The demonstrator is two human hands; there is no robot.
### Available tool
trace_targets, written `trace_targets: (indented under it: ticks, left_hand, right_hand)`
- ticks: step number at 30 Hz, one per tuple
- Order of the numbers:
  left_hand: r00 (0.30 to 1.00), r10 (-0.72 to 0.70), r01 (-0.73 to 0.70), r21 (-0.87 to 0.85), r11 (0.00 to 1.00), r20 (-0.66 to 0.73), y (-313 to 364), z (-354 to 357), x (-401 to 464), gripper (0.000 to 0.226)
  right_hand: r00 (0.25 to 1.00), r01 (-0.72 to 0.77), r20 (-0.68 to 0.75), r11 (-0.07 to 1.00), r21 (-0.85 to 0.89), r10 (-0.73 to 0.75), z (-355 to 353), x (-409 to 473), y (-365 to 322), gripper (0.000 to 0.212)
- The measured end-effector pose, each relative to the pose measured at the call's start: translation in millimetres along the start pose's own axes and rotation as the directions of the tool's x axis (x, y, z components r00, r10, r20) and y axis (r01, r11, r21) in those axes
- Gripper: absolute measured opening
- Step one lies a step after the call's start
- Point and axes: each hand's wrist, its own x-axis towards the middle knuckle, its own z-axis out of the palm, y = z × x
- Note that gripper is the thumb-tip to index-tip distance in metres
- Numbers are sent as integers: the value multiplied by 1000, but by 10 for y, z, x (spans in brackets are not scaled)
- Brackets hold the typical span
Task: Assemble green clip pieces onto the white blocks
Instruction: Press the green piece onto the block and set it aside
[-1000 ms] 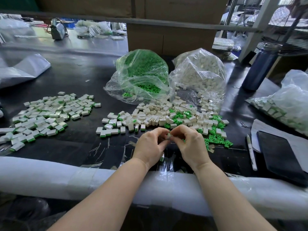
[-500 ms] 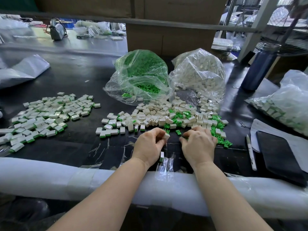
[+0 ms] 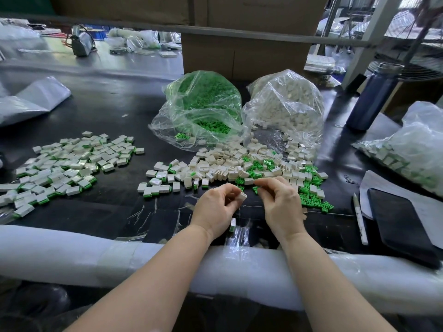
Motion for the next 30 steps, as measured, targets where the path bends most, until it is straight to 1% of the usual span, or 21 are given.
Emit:
trace_targets:
  ticks: [3, 7, 11, 13, 17, 21, 26, 30]
  left_hand:
    - [1000, -21, 22, -55, 998, 20, 2, 7, -2, 14]
    - [999, -34, 37, -123, 992, 27, 3, 1, -3, 14]
    - [998, -28, 38, -157, 987, 63, 3, -7, 2, 21]
    - [996, -29, 42, -164, 985, 82, -1, -9, 6, 22]
    - [995, -31, 48, -175, 983, 96, -20, -3, 18, 21]
    - [995, -34, 53, -198, 979, 98, -37, 6, 29, 18]
    - [996, -37, 52, -206, 977, 77, -52, 4, 48, 9]
    - [997, -29, 46, -225, 973, 76, -42, 0, 46, 11]
  right_hand:
    - [998, -55, 24, 989, 141, 52, -3, 1, 5, 14]
    - [986, -164, 78, 930, 330, 146, -32, 8, -18, 22]
    - [965, -255, 180, 858, 445, 193, -49, -4, -45, 20]
    - [959, -274, 207, 833, 482, 195, -47, -9, -49, 20]
    - [960, -274, 203, 816, 509, 195, -47, -9, -52, 19]
    - [954, -291, 216, 815, 501, 207, -40, -5, -30, 17]
    - [960, -264, 202, 878, 399, 196, -13, 7, 3, 20]
    - [959, -267, 199, 866, 422, 199, -9, 13, 10, 19]
